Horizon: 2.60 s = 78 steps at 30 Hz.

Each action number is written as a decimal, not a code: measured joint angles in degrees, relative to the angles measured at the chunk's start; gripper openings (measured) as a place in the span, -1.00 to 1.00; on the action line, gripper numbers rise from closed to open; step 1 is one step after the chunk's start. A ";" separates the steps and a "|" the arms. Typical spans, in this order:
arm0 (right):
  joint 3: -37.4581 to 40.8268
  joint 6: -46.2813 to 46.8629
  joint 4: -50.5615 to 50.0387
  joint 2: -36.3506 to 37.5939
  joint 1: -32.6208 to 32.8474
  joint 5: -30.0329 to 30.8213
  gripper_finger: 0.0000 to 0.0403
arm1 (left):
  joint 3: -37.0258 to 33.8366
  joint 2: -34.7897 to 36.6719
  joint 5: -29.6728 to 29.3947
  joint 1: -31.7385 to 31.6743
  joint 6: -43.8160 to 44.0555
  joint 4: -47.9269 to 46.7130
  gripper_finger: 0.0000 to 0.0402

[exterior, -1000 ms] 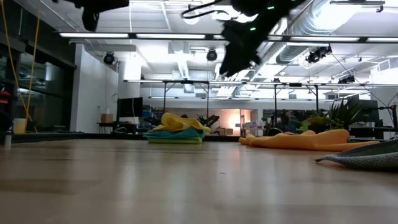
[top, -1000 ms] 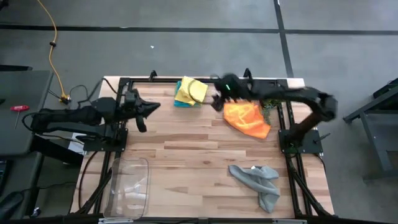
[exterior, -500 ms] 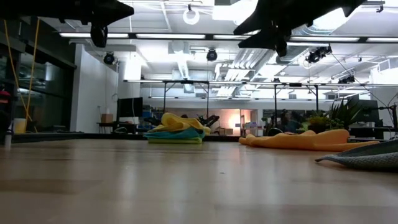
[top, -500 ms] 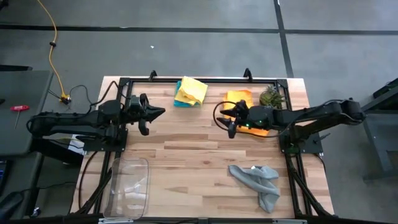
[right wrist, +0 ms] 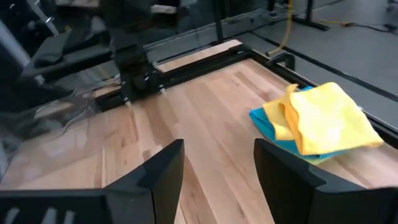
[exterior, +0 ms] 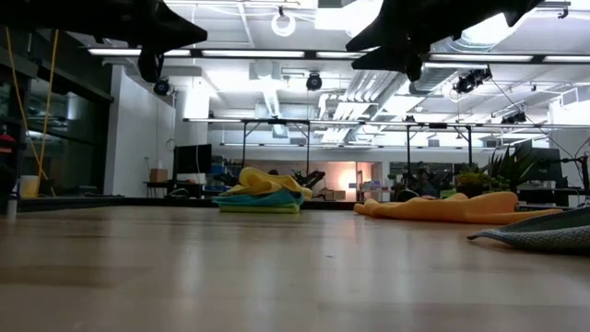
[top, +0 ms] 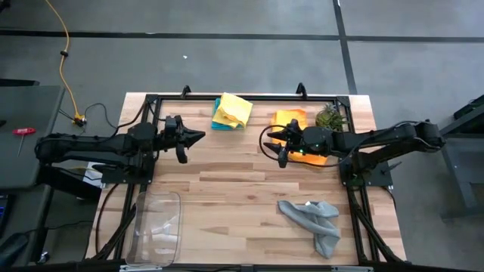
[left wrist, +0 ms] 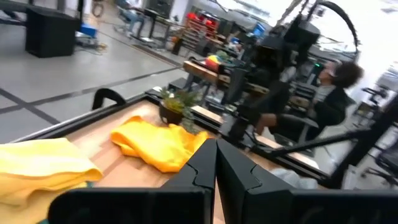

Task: Fold microfiber towels
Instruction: Fold the gray microfiber towel

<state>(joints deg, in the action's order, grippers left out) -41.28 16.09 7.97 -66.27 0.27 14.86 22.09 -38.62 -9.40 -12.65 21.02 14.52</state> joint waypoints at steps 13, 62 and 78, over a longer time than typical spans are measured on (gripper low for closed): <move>-0.29 -3.24 -0.66 0.05 0.14 -3.86 -0.08 | 0.01 -1.78 2.63 1.35 -0.16 2.03 -1.00; 2.77 67.88 -57.10 -15.88 58.25 -18.05 -0.08 | 3.78 -7.51 -6.87 7.81 -3.21 -1.19 -1.00; 2.10 74.90 -59.09 -12.10 53.74 -12.55 -0.92 | 3.78 -7.51 -8.37 7.81 -5.16 -0.98 -1.00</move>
<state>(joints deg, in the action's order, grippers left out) -39.18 90.99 -51.12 -78.37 54.01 2.31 25.87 -46.13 -17.77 -4.84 15.86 13.54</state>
